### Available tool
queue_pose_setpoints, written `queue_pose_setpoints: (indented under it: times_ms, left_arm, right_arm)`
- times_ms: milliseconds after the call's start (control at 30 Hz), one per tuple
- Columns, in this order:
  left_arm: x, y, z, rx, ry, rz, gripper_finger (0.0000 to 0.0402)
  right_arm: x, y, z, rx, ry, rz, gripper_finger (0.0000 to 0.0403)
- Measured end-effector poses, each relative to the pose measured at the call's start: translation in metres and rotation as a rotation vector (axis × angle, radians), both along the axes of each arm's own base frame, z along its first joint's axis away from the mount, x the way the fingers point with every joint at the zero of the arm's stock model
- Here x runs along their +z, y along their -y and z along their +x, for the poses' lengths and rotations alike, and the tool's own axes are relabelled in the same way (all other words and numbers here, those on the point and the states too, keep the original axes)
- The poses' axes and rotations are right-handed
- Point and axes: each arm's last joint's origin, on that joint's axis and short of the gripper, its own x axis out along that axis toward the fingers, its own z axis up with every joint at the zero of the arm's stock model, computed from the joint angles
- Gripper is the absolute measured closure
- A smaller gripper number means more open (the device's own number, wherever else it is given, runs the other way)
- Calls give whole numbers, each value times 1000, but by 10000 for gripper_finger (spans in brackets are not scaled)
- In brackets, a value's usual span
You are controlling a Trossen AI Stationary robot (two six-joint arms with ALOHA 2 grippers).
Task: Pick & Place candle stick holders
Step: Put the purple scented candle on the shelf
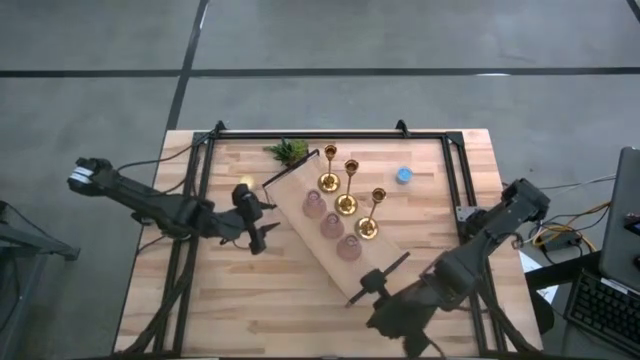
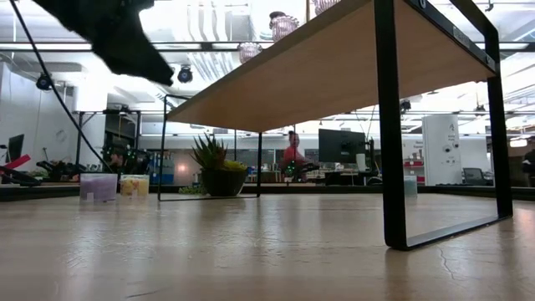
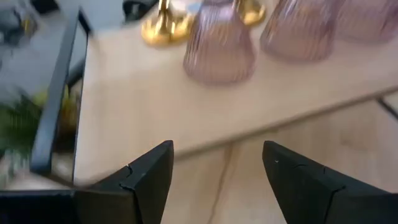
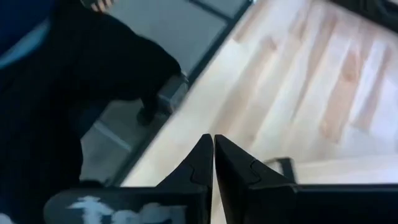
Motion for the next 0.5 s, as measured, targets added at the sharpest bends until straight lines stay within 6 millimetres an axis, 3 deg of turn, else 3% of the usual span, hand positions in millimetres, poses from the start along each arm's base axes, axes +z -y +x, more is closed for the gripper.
queue_pose_setpoints:
  times_ms: [200, 500]
  left_arm:
    - [-10, 3, -3, 24, -71, -68, 152]
    - [-20, 4, -4, 6, -162, -119, 152]
  right_arm:
    - [-15, 13, -35, 33, 158, 118, 395]
    - [-36, 67, -97, 17, 333, 299, 395]
